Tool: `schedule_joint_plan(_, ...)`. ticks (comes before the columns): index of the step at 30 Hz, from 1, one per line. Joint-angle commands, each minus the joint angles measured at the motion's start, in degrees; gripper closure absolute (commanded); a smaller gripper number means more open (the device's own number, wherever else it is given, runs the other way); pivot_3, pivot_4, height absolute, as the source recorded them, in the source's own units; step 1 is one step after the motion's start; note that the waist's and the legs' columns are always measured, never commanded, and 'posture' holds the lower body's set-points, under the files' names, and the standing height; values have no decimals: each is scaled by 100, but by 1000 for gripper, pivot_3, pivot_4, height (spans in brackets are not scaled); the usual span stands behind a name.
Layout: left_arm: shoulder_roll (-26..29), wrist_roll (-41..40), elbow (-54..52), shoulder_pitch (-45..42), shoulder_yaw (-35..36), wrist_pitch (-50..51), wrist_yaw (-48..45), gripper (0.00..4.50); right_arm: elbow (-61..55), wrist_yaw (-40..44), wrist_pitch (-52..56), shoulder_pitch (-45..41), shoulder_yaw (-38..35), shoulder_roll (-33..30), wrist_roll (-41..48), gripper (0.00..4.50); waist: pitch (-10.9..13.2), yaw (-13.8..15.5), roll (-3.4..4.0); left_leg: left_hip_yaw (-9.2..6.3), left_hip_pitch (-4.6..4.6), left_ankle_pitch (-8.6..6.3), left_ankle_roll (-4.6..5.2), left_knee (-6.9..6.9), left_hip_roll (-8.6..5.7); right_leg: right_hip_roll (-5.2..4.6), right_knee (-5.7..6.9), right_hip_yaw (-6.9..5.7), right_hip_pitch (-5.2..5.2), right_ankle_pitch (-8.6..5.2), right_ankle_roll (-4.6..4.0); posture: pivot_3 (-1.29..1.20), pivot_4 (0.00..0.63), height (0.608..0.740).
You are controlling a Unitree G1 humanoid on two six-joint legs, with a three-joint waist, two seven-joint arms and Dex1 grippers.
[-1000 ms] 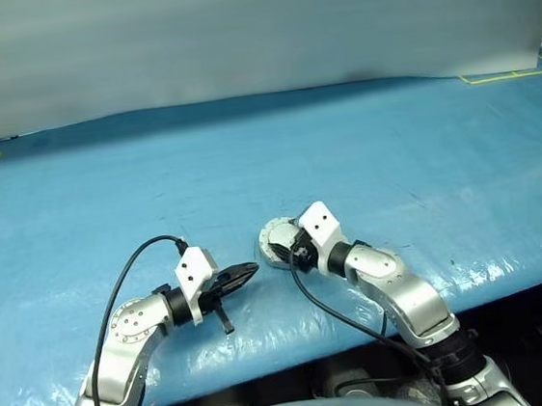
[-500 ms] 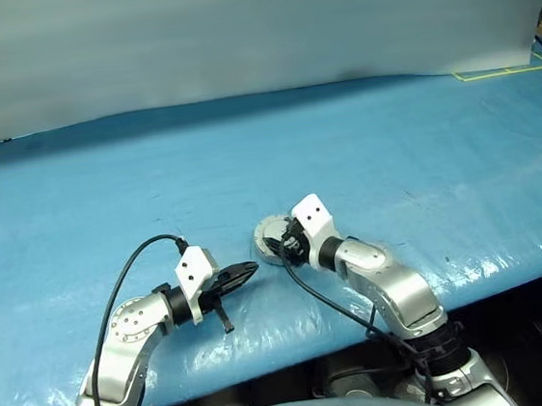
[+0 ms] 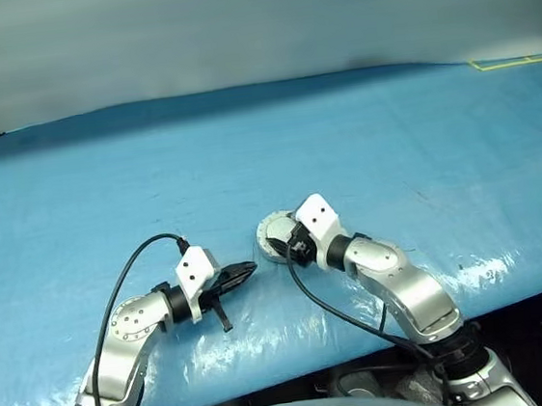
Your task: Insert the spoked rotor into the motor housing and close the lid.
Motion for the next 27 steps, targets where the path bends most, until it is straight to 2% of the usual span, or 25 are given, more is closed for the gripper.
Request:
schedule_joint_plan(1, 8, -3, -23, -51, -38, -96, -46, 4500, 233, -205, 338, 71, -190, 137, 17, 1468, 3, 0, 0, -2, -1, -2, -1, 0, 1, 0, -1, -4, 0, -4, 2, 0, 150, 740)
schedule_joint_plan(6, -17, 15, 51, -94, -51, -120, -57, 4500, 480, -269, 687, 86, -56, 137, -80, 1468, 5, 0, -1, -3, 0, -6, 3, 4, 0, -5, -4, -8, 2, -40, 9, 0, 150, 740)
schedule_joint_plan(10, -58, 30, 96, -145, -77, -155, -48, 4500, 687, -478, 853, 93, -271, 372, 18, 1468, 3, -1, -3, -13, 18, -5, 2, 6, 3, -5, -3, -19, 2, -41, 10, 0, 150, 740)
schedule_joint_plan(13, -68, 21, 109, -165, -79, -163, -52, 4500, 364, -197, 479, 160, -562, 560, 427, 1468, 4, 0, -2, -18, 22, -4, 0, 10, 6, -5, 0, -26, 5, -40, 10, 0, 150, 740)
schedule_joint_plan(18, -56, 31, 130, -179, -88, -183, -52, 4500, -102, 470, -101, 313, -706, 498, 959, 1468, 8, 1, 1, -18, -4, -5, 1, 8, 0, -3, 0, -20, 9, -37, 13, 0, 150, 740)
schedule_joint_plan(19, -55, 31, 137, -183, -87, -186, -54, 4500, -140, 573, -166, 327, -700, 455, 1010, 1468, 10, -5, 3, -19, -9, -4, 0, 7, 0, 0, 0, -19, 6, -21, 35, 0, 150, 740)
schedule_joint_plan(24, -52, 53, 181, -202, -84, -208, -56, 4500, -188, 1008, -345, 341, -292, -57, 848, 1468, 20, -4, 12, -19, -9, -17, 0, 2, 1, 8, -1, -18, 5, -21, 19, 0, 150, 740)
schedule_joint_plan(27, -48, 65, 210, -210, -79, -221, -62, 4500, -104, 839, -319, 298, -411, 85, 943, 1468, 22, -3, 10, -21, -10, -20, 0, 1, 1, 10, -1, -18, 7, -28, 23, 0, 150, 740)
